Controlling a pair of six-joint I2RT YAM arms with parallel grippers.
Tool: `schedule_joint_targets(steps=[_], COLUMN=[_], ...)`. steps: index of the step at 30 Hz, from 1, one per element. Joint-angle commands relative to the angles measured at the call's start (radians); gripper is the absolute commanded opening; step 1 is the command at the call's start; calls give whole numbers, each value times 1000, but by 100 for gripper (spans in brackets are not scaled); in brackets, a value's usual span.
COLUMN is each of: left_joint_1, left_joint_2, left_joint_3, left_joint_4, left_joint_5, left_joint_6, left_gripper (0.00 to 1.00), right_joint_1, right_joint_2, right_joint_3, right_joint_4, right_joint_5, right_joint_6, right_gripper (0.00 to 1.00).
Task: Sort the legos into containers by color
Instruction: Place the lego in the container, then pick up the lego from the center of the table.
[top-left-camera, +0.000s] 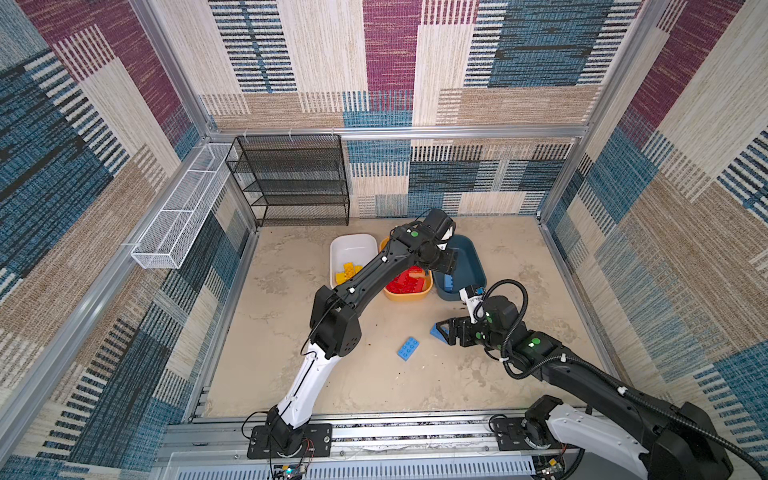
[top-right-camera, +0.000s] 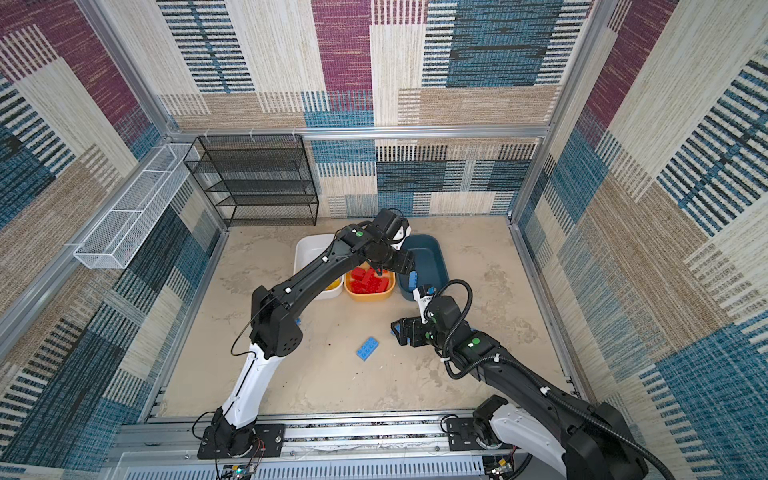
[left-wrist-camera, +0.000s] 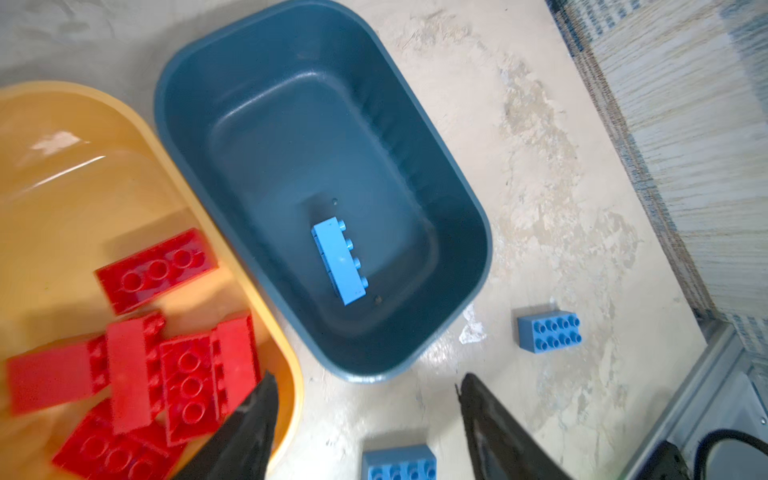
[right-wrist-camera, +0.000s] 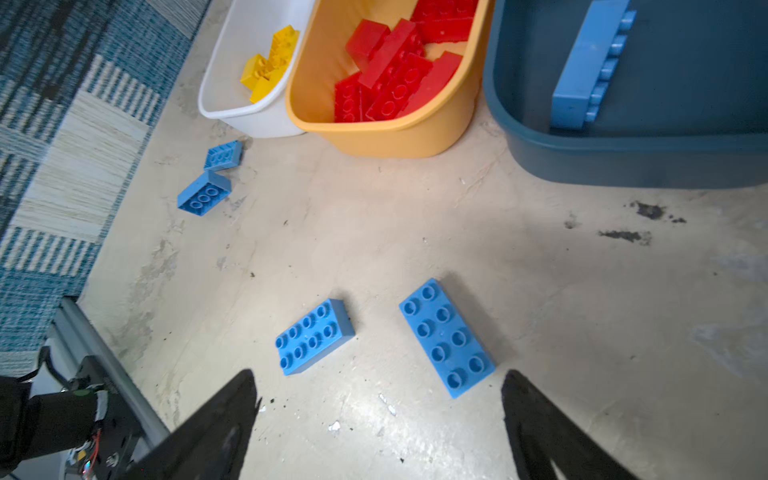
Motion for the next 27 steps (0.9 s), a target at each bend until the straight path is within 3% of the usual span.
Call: schedule_joint_targets(steps=[1, 12, 18, 24, 27], left_joint_1=[4, 6, 7, 7, 7], left_joint_2=[-127, -706, -926, -1084, -1151], left_joint_3=[-140, -839, -1093, -1253, -1316], left_joint_4=[11, 255, 288, 266, 238], left_joint_5=[-89, -140, -151, -180, -208], left_joint_6=[61, 12, -42, -78, -93], left_gripper=[72, 73, 73, 72, 72], right_joint_1=[2, 28, 61, 123, 141], right_joint_2=[66, 328, 397, 483, 496], right_joint_3=[19, 53, 69, 125, 133], right_joint_4=[-8, 53, 59, 31, 27], right_joint_5=[77, 164, 205, 293, 305], right_joint_6=[-19, -62, -69, -53, -36], right_gripper=[92, 89, 87, 75, 61])
